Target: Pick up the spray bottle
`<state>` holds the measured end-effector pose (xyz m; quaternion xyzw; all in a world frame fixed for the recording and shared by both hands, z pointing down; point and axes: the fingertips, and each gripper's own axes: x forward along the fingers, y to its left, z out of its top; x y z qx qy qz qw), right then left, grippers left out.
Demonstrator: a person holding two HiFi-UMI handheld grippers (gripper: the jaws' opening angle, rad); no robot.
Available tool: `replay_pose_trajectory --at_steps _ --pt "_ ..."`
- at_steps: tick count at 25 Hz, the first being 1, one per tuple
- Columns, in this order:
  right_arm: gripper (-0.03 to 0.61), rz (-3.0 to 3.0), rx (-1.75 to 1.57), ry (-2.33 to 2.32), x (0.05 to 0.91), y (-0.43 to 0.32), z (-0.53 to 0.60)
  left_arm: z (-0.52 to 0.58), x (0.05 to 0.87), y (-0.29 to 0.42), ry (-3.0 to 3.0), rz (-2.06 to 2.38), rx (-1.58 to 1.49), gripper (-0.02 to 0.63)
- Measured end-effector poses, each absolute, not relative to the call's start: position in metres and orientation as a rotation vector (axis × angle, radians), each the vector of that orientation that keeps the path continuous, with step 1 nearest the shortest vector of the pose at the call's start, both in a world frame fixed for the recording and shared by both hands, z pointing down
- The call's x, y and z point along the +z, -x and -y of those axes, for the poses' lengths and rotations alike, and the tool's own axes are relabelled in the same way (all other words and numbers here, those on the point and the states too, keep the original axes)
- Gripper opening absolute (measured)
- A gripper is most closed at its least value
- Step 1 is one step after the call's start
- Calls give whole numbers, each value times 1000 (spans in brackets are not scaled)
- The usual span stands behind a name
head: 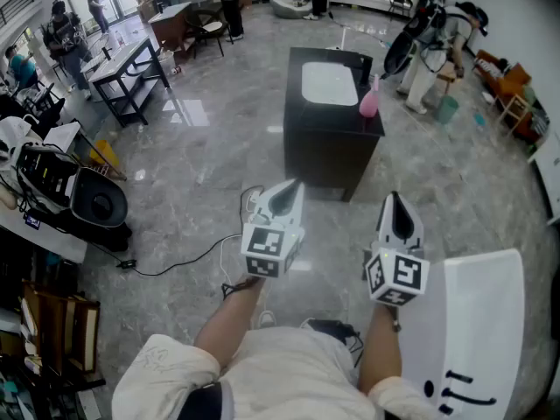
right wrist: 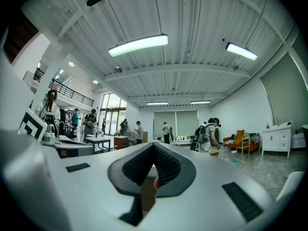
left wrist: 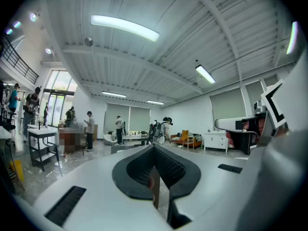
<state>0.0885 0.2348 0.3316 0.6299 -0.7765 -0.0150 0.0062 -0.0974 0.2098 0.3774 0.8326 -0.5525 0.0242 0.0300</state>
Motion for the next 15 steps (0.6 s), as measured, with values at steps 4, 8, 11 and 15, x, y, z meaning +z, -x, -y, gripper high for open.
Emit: replay_pose_trajectory --at_steps 4,8,11,15 --pt "3 2431 -44 -1969 336 -101 -237 -213 382 85 -2558 1712 75 2" --pt "3 2437 -45 -1962 338 -109 -232 -210 383 77 -2559 1718 78 2" --pt "3 2445 -36 -1959 341 -120 -230 -208 384 63 -2554 1710 69 2" --pt "5 2481 -22 -1967 339 -133 -231 -209 382 47 -2559 1704 52 2"
